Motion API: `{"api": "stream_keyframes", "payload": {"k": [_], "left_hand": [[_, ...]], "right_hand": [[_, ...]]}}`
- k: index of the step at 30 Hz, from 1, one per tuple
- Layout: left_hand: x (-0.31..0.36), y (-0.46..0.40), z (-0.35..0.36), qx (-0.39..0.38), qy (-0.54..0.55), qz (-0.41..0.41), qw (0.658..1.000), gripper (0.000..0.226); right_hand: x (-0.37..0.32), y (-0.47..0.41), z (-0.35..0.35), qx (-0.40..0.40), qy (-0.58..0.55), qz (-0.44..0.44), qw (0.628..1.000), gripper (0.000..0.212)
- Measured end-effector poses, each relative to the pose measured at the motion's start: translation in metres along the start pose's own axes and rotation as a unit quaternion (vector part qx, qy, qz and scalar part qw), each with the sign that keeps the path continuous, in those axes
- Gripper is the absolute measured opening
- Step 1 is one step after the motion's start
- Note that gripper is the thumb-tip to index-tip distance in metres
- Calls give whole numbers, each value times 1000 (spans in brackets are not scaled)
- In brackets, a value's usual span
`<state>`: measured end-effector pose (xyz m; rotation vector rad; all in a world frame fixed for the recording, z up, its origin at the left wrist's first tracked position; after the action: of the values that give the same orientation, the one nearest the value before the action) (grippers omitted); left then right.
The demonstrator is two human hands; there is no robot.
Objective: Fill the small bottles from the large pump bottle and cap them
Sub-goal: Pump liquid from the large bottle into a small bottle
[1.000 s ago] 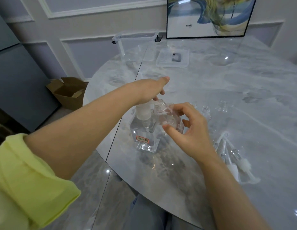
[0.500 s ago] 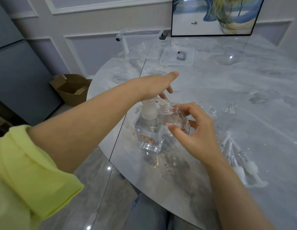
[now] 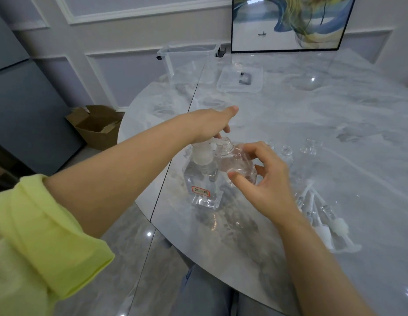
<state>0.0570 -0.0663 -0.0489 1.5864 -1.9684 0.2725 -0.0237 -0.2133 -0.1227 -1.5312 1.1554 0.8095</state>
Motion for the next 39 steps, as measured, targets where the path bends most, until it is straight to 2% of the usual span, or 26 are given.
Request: {"api": "stream_keyframes", "payload": {"k": [19, 39], "left_hand": [[4, 0, -4, 28, 4, 18, 999, 69], [0, -2, 0, 1, 7, 11, 1000, 72]], "right_hand": [[-3, 0, 0, 4, -1, -32, 999, 31], [2, -2, -1, 1, 3, -15, 1000, 30]]}}
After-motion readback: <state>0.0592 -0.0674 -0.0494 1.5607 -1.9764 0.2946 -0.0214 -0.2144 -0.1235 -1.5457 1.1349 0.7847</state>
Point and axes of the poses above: each hand's wrist, its own y-axis away from the middle knuckle, its own z-axis out of the palm, x = y × z, the point moved 4 cm from there along -y, towards the middle knuckle, and after that the axes turned 14 degrees about z, right-handed, at the moved point
